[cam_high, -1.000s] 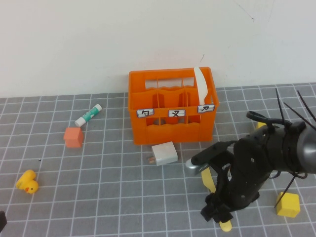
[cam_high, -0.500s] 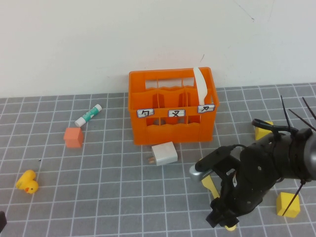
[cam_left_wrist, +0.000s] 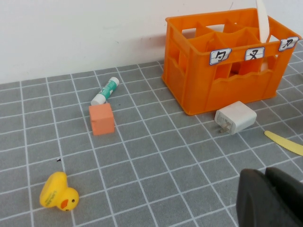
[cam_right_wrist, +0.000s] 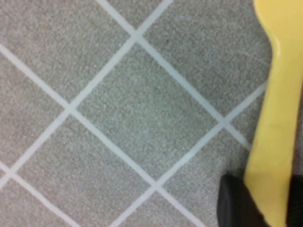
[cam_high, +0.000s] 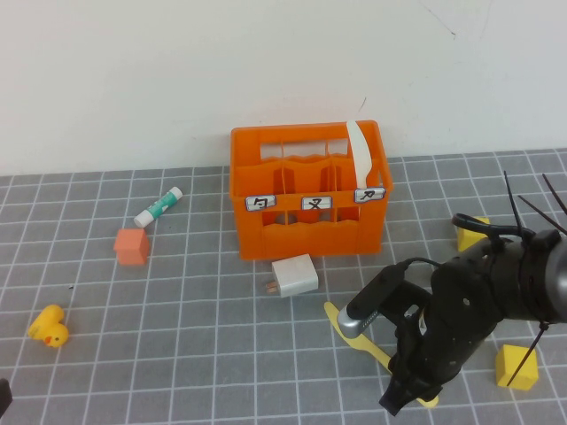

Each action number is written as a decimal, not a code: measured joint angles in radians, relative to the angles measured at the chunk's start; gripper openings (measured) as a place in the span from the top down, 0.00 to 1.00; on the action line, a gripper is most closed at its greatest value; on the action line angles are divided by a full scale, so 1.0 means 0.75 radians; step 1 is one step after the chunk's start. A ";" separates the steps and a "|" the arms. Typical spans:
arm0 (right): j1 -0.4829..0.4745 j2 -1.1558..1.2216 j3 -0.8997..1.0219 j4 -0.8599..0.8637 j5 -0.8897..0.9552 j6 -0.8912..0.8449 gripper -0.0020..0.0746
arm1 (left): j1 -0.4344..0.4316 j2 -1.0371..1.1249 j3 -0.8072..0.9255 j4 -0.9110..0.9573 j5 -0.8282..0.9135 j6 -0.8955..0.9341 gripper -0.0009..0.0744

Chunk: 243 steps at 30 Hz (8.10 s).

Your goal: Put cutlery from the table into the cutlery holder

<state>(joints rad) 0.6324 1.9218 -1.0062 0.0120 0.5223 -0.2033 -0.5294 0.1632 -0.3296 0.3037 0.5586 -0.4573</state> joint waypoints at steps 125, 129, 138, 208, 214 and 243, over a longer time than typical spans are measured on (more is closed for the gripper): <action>-0.137 0.153 -0.281 0.206 -1.261 -0.073 0.71 | 0.000 0.000 0.000 0.011 -0.004 0.008 0.99; -0.137 0.153 -0.281 0.209 -1.251 -0.093 0.66 | 0.000 0.000 0.000 0.011 -0.004 0.008 0.99; -0.144 0.153 -0.292 0.528 -1.248 -0.357 0.33 | 0.000 0.000 0.000 0.011 -0.004 0.008 0.99; -0.062 -1.969 0.925 0.241 -0.017 -0.586 0.98 | 0.000 0.000 0.110 0.235 -0.316 0.010 0.99; -0.062 -1.969 0.925 0.241 -0.017 -0.586 0.98 | 0.000 0.000 0.110 0.241 -0.316 0.013 0.99; -0.062 -1.969 0.925 0.251 -0.014 -0.585 0.98 | 0.668 -0.236 0.402 -0.297 -0.247 0.417 0.99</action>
<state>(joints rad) 0.5858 0.4453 -0.3122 0.2004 0.5121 -0.6423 -0.0285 -0.0138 -0.0283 0.0813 0.3732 -0.1448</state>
